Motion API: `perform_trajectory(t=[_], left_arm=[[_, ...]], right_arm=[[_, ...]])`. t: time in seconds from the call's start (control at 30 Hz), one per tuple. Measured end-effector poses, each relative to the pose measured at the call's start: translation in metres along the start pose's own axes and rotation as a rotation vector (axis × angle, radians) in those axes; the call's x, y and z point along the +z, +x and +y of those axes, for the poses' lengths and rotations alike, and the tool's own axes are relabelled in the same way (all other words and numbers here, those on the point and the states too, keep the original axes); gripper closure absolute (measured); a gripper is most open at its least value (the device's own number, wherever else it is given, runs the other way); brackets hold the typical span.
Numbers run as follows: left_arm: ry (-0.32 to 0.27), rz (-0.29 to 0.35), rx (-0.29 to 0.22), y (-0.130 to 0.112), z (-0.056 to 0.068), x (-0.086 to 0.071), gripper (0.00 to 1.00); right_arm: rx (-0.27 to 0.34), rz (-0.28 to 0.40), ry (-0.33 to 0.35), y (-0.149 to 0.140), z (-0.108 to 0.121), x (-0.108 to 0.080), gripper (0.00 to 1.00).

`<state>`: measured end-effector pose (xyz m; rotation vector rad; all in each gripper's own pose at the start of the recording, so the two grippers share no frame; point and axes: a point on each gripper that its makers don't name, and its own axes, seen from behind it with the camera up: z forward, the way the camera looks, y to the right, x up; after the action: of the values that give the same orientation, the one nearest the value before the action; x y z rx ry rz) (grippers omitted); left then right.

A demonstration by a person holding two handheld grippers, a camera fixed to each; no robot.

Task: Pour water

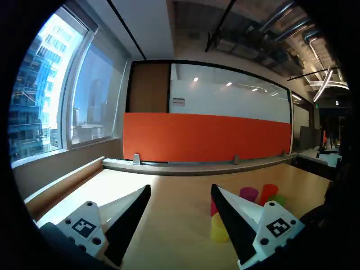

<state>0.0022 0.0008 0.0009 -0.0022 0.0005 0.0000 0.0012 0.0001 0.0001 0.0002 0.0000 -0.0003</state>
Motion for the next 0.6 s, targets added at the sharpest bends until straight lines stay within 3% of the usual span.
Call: perform_trajectory(t=[0.4, 0.6], left_arm=[[-0.116, 0.02, 0.004, 0.079, 0.029, 0.016, 0.01], [-0.171, 0.021, 0.01, 0.09, 0.043, 0.015, 0.01]], right_arm=[[0.003, -0.001, 0.037, 0.058, -0.004, 0.006, 0.0], [0.027, 0.011, 0.089, 0.069, -0.014, 0.004, 0.0]])
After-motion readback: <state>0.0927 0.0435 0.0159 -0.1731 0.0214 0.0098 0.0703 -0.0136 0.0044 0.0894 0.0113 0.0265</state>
